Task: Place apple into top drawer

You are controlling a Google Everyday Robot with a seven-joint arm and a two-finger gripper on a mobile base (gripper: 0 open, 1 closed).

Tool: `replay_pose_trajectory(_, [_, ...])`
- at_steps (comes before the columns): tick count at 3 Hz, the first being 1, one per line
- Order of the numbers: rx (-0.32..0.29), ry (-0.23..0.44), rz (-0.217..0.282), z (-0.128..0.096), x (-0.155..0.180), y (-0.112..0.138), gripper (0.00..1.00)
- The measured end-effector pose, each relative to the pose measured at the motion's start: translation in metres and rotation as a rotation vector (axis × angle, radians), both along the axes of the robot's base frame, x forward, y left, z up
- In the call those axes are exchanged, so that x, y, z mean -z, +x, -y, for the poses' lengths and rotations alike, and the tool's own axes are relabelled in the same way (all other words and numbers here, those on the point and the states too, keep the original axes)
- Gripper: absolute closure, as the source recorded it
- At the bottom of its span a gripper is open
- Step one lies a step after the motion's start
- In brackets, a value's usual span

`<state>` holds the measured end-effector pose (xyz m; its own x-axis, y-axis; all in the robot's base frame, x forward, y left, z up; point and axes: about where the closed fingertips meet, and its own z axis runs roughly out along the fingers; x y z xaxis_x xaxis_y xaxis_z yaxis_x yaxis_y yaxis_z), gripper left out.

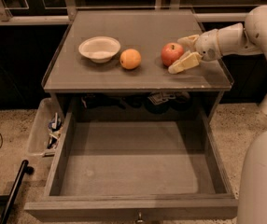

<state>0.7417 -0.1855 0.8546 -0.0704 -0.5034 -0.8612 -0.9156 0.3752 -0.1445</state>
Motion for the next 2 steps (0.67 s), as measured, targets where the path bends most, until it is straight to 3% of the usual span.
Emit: replay_pose_trajectory(2, [0.000,0.000,0.000,-0.0001,0.0000,0.0000,0.66])
